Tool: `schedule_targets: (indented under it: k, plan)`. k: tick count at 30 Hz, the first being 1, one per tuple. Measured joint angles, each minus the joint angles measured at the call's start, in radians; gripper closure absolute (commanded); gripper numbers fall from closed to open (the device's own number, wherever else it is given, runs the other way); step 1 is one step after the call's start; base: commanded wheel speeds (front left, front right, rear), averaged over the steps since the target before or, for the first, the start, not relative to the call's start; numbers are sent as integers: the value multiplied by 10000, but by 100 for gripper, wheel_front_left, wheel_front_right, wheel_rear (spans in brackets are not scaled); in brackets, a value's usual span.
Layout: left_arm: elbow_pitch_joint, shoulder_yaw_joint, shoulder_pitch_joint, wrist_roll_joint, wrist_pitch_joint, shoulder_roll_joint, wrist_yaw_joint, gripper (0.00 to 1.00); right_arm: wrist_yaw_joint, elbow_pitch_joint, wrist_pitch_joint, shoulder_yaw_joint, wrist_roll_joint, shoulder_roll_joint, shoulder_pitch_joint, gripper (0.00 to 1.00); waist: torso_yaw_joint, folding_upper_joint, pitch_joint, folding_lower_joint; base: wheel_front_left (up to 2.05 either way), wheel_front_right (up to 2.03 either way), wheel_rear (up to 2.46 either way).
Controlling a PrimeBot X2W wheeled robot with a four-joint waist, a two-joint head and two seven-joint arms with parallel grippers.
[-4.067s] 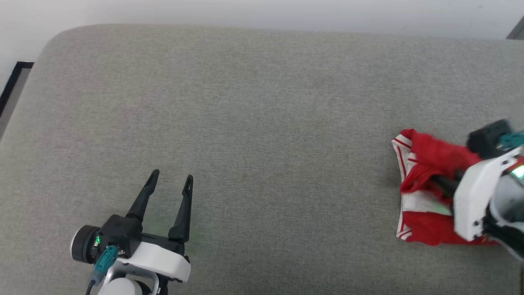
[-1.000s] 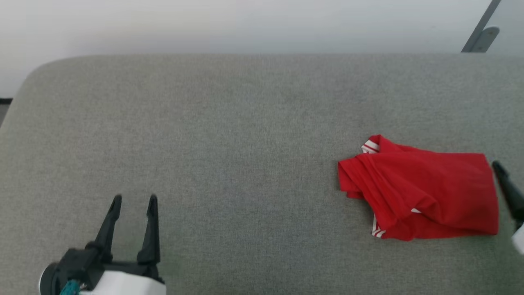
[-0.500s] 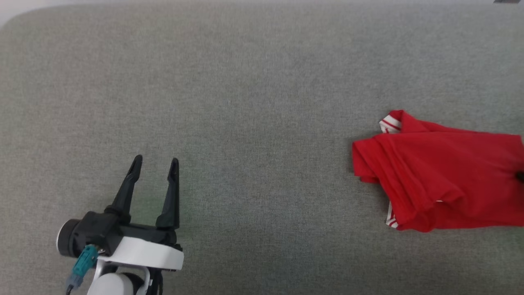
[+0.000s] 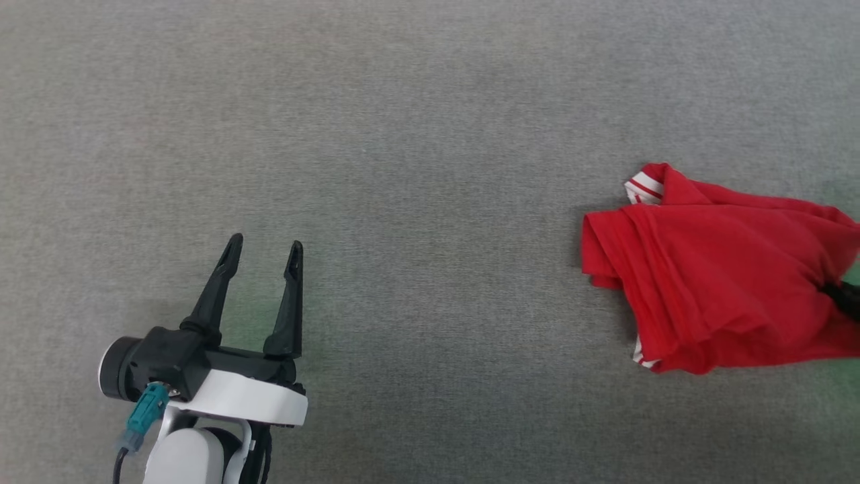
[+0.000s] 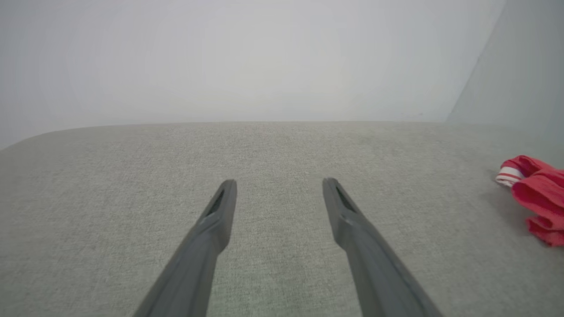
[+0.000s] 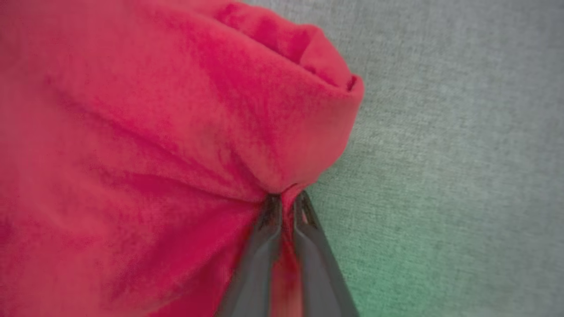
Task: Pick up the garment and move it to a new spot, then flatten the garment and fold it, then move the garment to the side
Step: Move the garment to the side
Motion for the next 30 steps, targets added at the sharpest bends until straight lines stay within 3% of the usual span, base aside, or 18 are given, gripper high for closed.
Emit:
schedule_targets:
  k: [9,15,21,30]
  plan:
    - [10,-278,-513,67,0,334,0,0,38,619,-1737,-201,368,178,-269,100,-684,0,130,-1,0,0,0]
    - [-132,-692,-1355,56,0,617,0,0,4,1476,-3043,-1197,288,-405,-735,100,-1275,0,449,-1,0,0,0]
    - [-259,-1377,-2771,102,0,901,0,0,2,2876,-4357,-2282,-732,-955,-1846,100,-1683,0,1145,0,0,0,0]
    - [-573,-1806,-4674,182,0,811,0,0,-2,5296,-5542,-3085,-1952,-800,-3662,100,-1833,-1,2259,0,0,0,0]
